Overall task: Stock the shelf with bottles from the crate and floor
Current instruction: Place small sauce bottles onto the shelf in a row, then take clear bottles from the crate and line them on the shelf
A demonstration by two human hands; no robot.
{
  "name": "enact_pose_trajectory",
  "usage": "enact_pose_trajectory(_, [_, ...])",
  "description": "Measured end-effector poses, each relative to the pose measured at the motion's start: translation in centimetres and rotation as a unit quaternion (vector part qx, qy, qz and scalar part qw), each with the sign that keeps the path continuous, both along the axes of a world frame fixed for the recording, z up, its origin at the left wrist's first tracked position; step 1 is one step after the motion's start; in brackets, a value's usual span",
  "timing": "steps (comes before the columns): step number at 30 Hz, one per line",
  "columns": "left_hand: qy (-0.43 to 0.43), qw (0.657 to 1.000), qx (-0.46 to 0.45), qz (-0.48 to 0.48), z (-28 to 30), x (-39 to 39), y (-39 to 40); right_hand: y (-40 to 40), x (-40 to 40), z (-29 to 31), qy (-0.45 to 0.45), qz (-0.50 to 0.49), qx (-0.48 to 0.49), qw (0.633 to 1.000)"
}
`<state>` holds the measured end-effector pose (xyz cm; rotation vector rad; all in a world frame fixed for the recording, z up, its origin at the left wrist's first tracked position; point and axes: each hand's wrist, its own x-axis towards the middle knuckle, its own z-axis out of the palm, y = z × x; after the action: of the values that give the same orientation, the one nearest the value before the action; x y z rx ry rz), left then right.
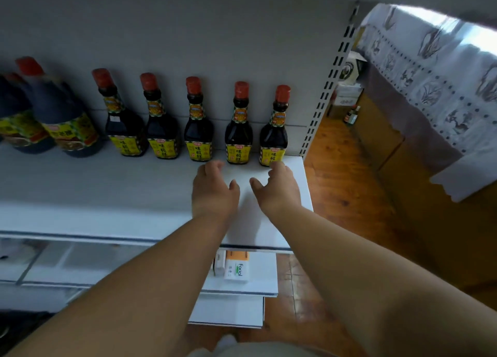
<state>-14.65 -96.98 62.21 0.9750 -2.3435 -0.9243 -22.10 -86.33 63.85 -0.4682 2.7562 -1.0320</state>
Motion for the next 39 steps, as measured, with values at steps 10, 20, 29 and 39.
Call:
enact_pose_trajectory(10, [0.004,0.996,-0.072,0.044,0.6,10.1,5.0,2.5,7.3,-0.6,0.006,0.143,-0.026,0.989])
enact_pose_trajectory(20, [-0.053,0.985,-0.130,0.096,0.4,26.5,0.4,-2.3,19.8,1.6,0.126,0.305,0.024,0.944])
enact_pose_trajectory(29, [-0.148,0.961,-0.158,0.171,-0.5,49.2,-9.6,-15.2,40.3,-0.8,0.113,0.438,0.041,0.891])
enact_pose_trajectory(39, [-0.197,0.944,-0.113,0.239,-3.0,58.4,-19.5,-28.8,48.5,-3.7,0.124,0.551,0.065,0.823])
